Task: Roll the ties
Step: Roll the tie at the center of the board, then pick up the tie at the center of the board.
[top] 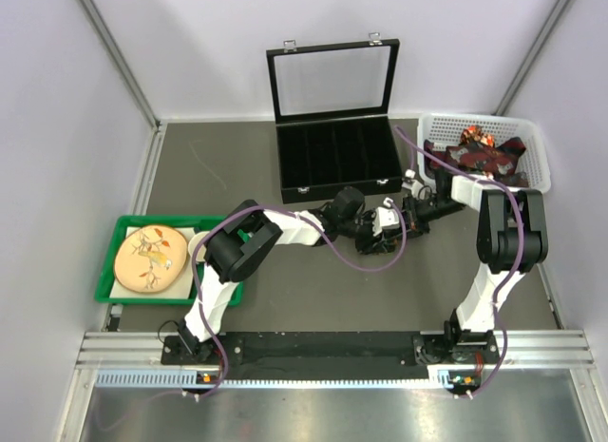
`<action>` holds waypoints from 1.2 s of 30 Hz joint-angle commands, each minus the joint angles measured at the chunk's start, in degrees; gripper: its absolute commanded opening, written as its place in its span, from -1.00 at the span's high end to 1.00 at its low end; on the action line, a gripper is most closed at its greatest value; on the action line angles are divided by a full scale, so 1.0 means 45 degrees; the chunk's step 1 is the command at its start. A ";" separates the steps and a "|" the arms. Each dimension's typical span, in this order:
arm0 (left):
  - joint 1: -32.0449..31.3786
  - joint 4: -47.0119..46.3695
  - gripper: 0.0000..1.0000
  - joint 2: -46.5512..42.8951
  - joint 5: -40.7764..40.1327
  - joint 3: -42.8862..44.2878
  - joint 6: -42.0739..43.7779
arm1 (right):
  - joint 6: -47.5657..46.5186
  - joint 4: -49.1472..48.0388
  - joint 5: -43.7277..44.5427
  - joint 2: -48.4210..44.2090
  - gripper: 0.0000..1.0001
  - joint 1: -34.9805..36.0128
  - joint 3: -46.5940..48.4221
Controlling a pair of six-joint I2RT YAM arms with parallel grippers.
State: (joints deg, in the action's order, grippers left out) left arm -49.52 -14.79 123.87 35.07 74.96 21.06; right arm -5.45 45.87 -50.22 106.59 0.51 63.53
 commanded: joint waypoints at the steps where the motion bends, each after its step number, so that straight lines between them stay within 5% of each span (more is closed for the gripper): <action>1: 0.0339 0.2037 0.13 0.0267 -0.1094 -0.0641 -0.0324 | -0.0292 -0.0153 0.0573 0.0163 1.00 0.0140 -0.0015; 5: 0.0398 0.1140 -0.38 -0.0027 -0.1191 -0.1012 -0.0325 | -0.0370 -0.0173 0.0632 -0.0053 1.00 0.0120 -0.0152; 12: 0.0476 0.0221 -0.98 -0.1118 -0.0997 -0.1617 -0.0091 | -0.0370 -0.0212 0.0593 -0.0599 1.00 0.0140 -0.0133; 25: 0.1549 0.6193 -0.98 -0.4947 -0.0118 -0.1266 0.0106 | -0.0642 0.1737 0.2737 -0.2435 1.00 0.0296 0.1740; 36: 0.2234 0.9027 -0.98 -0.6666 0.0194 -0.1442 -0.0636 | -0.1249 0.3401 0.5532 -0.0914 1.00 0.0607 0.8748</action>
State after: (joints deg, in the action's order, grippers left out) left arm -40.42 20.23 97.34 33.82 68.77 20.32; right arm -9.30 58.85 -31.35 99.81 1.67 89.76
